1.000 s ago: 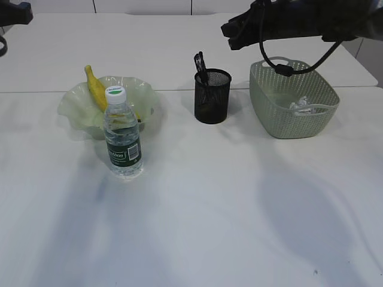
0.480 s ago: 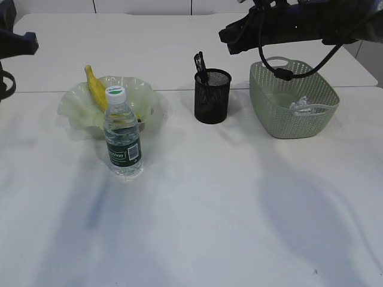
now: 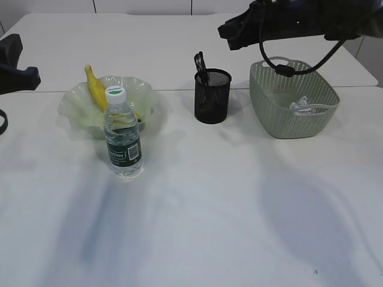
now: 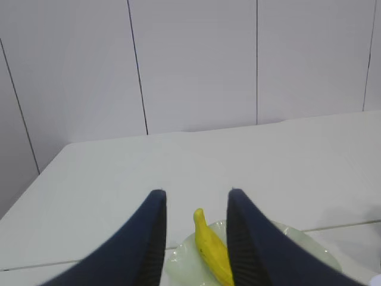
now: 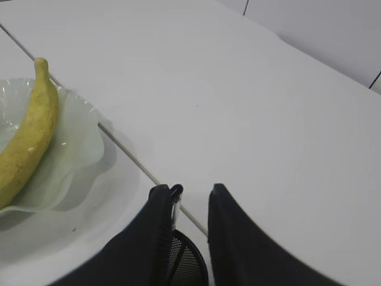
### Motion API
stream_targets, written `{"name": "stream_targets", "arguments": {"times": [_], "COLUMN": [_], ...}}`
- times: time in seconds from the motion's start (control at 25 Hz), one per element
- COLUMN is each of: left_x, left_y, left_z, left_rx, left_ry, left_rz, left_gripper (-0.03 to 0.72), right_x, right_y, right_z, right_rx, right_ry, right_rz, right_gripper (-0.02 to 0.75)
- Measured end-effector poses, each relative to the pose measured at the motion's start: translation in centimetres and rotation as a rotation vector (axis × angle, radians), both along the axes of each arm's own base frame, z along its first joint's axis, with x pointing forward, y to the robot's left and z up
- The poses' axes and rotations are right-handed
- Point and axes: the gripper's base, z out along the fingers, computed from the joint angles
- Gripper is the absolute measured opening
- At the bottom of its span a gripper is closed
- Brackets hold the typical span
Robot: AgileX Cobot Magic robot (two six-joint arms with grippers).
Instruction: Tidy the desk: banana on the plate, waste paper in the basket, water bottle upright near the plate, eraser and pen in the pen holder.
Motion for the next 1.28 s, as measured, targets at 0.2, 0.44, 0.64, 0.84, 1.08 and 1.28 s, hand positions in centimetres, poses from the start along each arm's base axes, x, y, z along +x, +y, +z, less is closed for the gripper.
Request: {"name": "stream_targets", "arguments": {"times": [0.2, 0.44, 0.64, 0.84, 1.08, 1.28], "left_x": [-2.0, -4.2, -5.7, -6.8, -8.0, -9.2], "left_y": [0.0, 0.4, 1.0, 1.1, 1.1, 1.0], "left_z": [0.0, -0.3, 0.9, 1.5, 2.0, 2.5], "left_rx": [-0.006, 0.022, 0.037, 0.028, 0.043, 0.062], "left_ry": [0.009, -0.034, -0.065, 0.000, 0.040, 0.072], "left_rz": [0.002, 0.040, 0.056, -0.006, -0.077, -0.150], "left_gripper": [0.239, 0.239, 0.239, 0.239, 0.239, 0.239], "right_x": [-0.5, -0.7, -0.9, -1.1, -1.3, -1.3], "right_y": [0.0, 0.2, 0.2, 0.2, 0.2, 0.2], "right_z": [1.7, 1.6, 2.3, 3.1, 3.4, 3.4], "right_rx": [0.009, 0.028, 0.031, 0.033, 0.039, 0.043], "right_ry": [-0.027, -0.008, -0.018, -0.033, -0.034, -0.032], "right_rz": [0.003, 0.031, 0.031, 0.033, 0.034, 0.035], "right_gripper": [0.166, 0.166, 0.166, 0.166, 0.166, 0.166]}}
